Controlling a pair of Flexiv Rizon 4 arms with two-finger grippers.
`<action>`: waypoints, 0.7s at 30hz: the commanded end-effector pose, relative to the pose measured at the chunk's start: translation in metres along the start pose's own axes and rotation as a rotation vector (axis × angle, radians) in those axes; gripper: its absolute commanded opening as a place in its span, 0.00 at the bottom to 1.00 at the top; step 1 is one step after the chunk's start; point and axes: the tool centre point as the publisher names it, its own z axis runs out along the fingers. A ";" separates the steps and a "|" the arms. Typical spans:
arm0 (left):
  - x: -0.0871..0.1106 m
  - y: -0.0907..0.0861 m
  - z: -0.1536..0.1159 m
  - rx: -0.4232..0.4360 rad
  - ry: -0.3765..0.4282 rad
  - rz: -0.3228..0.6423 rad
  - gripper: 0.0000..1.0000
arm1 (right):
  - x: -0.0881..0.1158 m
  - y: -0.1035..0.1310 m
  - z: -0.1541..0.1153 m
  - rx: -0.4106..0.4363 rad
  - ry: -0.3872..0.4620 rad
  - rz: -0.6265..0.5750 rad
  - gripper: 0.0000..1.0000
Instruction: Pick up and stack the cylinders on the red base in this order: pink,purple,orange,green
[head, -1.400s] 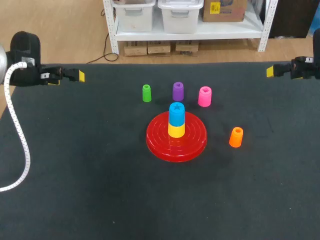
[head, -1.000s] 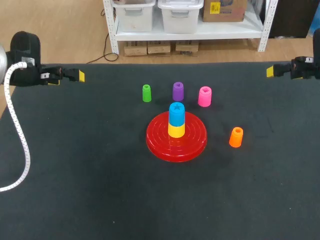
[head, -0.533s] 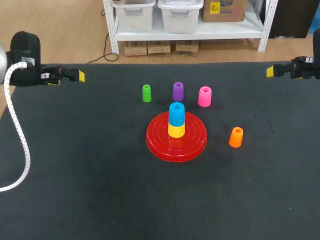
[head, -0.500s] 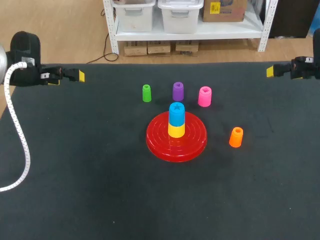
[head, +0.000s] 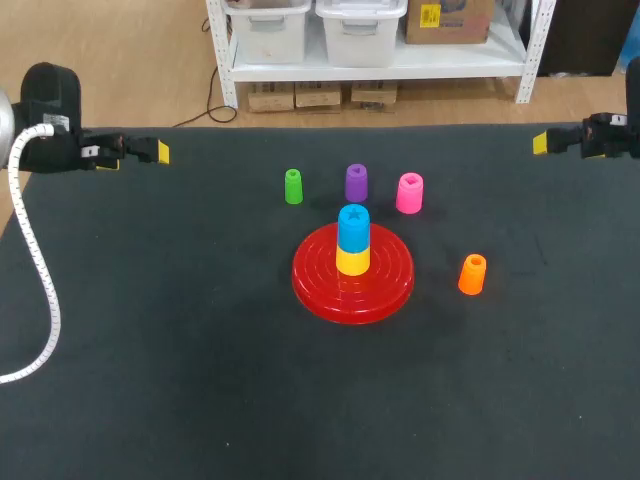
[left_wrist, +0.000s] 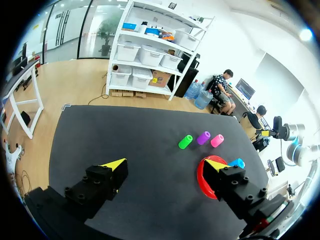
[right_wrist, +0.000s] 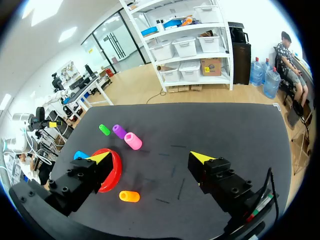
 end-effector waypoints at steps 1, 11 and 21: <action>0.000 0.001 0.000 0.001 -0.001 0.000 1.00 | 0.000 0.000 0.000 0.000 0.000 0.000 1.00; 0.000 0.001 0.000 0.001 -0.001 0.000 1.00 | 0.000 0.000 0.000 0.000 0.000 0.000 1.00; 0.013 -0.031 -0.008 0.197 0.137 0.417 1.00 | 0.000 0.000 0.000 0.000 0.000 0.000 1.00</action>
